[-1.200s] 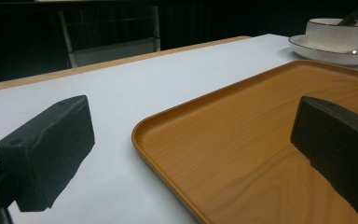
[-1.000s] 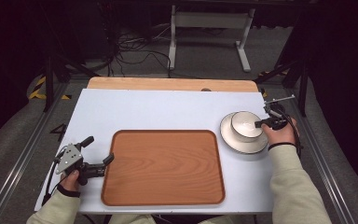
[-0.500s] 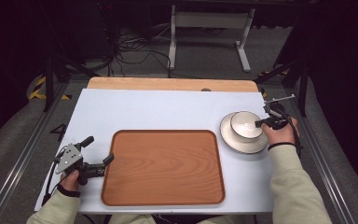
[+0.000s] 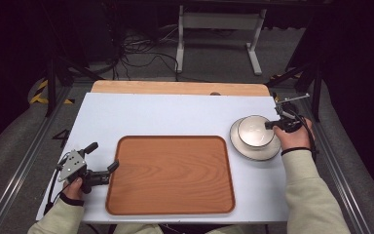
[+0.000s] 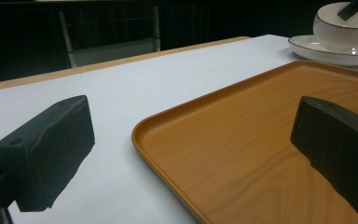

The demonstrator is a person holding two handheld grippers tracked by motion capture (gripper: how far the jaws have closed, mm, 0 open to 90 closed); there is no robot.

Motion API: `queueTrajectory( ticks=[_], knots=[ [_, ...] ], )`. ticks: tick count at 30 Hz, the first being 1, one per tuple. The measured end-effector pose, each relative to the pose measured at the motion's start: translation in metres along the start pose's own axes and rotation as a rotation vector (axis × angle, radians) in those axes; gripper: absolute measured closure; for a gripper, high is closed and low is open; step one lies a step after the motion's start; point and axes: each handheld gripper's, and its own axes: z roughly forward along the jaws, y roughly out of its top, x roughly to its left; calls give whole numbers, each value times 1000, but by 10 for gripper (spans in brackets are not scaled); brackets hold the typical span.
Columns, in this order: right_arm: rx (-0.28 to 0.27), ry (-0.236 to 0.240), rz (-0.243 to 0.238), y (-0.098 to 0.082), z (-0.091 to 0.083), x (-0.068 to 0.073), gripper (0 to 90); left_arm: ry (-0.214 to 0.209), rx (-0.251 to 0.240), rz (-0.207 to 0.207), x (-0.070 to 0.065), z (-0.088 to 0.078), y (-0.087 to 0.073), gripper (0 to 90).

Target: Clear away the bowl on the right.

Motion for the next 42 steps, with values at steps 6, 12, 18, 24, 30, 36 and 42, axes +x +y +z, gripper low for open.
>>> queueTrajectory(
  ticks=[6, 12, 18, 24, 30, 36, 42],
  knots=[
    [-5, 10, -18, 5, -13, 4, 816, 0, 0, 0, 0, 0, 0, 2],
    [-7, 23, -36, 10, -26, 9, 816, 0, 1, 0, 0, 0, 0, 2],
    [-16, 37, -53, 12, -35, 16, 816, 0, 1, 0, 0, 0, 0, 2],
    [-21, 54, -80, 15, -43, 25, 816, 0, 1, 1, 0, 0, 0, 2],
    [-31, 75, -109, 17, -48, 38, 816, 0, 1, 1, 0, 0, 0, 2],
    [-30, 109, -136, 20, -50, 51, 816, -1, 0, 1, 0, 0, 0, 2],
    [-48, 152, -169, 22, -57, 66, 815, 0, 1, 2, 0, 0, 0, 2]
  ],
)
